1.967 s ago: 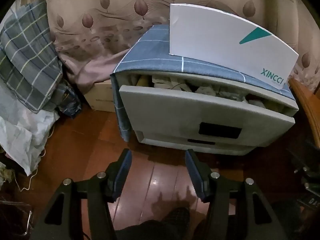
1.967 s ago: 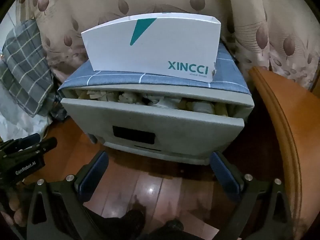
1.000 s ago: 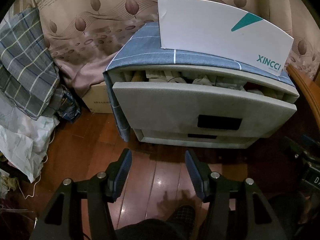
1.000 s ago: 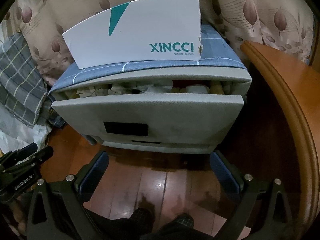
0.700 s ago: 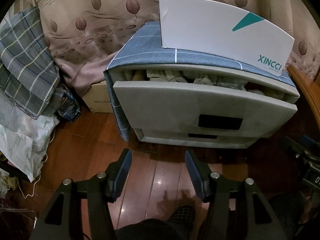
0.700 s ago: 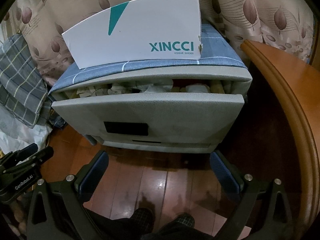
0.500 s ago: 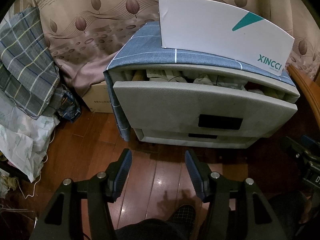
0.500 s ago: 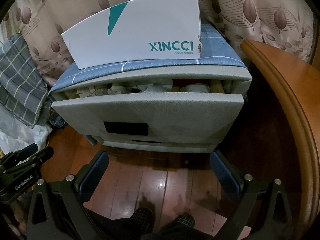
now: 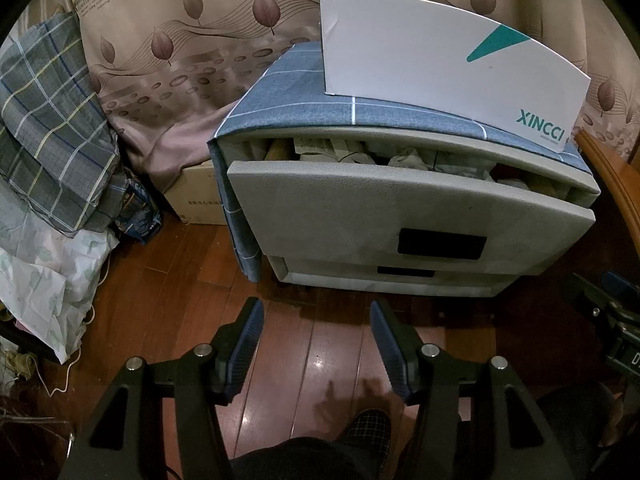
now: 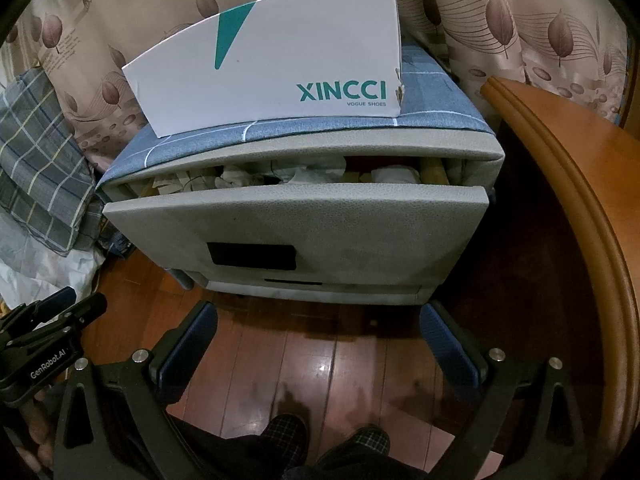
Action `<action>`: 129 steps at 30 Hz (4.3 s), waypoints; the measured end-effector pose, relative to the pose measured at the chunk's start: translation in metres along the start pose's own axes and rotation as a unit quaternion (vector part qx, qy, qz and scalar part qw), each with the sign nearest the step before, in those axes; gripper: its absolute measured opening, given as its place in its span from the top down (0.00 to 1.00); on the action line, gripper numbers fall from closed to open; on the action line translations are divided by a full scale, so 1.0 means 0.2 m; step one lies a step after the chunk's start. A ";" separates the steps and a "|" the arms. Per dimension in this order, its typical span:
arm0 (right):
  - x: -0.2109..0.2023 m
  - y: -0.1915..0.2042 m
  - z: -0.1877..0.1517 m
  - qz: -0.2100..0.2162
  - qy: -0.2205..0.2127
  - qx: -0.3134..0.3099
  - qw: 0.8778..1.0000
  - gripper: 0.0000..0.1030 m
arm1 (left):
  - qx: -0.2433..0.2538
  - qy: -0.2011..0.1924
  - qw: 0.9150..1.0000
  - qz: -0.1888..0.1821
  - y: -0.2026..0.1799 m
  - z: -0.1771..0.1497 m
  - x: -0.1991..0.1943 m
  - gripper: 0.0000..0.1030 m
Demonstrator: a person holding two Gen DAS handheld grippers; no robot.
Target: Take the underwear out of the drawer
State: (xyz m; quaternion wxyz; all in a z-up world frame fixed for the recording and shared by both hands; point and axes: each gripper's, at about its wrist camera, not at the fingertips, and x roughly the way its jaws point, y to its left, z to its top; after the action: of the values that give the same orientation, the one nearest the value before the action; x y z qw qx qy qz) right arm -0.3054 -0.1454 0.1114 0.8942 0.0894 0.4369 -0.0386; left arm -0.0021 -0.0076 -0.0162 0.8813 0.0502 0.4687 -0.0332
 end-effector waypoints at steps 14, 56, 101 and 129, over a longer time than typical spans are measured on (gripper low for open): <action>0.00 0.00 -0.01 0.000 0.001 0.001 1.000 0.03 | -0.002 0.002 1.000 -0.001 0.01 -0.01 0.01 0.45; 0.20 -0.01 0.40 -0.043 0.009 -0.034 0.998 0.03 | 0.030 -0.066 0.997 -0.040 0.03 0.46 0.21 0.45; 0.53 0.02 0.49 -0.039 0.152 0.009 0.988 0.02 | 0.104 0.059 0.992 -0.037 -0.10 0.39 0.45 0.45; 0.89 -0.05 0.72 -0.023 0.259 -0.003 0.966 0.02 | 0.074 0.143 0.985 -0.060 0.05 0.07 0.33 0.43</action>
State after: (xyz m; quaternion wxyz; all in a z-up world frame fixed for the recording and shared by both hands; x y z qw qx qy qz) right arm -0.0872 -0.1821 0.0565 0.7498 0.0839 0.6554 -0.0333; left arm 0.0470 0.0002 -0.0628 0.7954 0.0914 0.5883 -0.1134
